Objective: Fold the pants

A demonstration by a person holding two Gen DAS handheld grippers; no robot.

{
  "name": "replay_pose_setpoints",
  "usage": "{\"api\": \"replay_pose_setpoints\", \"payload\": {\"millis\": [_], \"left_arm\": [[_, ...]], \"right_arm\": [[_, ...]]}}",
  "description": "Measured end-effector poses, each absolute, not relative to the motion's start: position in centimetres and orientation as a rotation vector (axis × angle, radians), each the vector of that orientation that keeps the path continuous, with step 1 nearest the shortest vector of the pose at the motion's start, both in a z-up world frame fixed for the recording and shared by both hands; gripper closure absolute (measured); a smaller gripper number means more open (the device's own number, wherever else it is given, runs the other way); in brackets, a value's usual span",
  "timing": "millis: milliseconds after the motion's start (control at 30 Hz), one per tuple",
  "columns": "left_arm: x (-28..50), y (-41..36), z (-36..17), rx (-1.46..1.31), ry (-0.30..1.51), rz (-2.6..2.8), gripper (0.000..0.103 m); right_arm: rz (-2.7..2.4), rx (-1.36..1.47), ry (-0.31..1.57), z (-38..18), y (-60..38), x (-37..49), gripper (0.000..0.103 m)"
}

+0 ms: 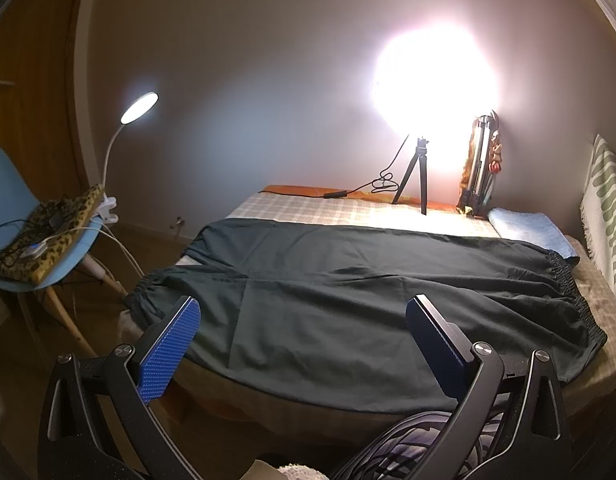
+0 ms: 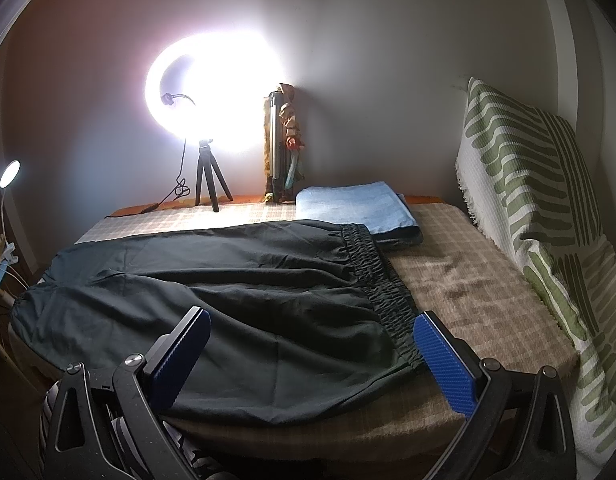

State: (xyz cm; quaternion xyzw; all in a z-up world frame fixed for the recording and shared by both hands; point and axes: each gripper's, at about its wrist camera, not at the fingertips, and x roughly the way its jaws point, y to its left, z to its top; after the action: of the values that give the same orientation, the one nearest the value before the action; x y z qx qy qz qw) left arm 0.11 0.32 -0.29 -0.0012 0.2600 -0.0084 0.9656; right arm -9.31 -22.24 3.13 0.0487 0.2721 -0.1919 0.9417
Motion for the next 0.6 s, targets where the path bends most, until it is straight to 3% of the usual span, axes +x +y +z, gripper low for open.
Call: {"api": "replay_pose_setpoints", "payload": {"millis": [600], "left_arm": [[0.7, 1.5, -1.6, 0.003, 0.556, -0.004, 0.001]], "right_arm": [[-0.358, 0.071, 0.583, 3.1, -22.0, -9.1, 0.0]]}}
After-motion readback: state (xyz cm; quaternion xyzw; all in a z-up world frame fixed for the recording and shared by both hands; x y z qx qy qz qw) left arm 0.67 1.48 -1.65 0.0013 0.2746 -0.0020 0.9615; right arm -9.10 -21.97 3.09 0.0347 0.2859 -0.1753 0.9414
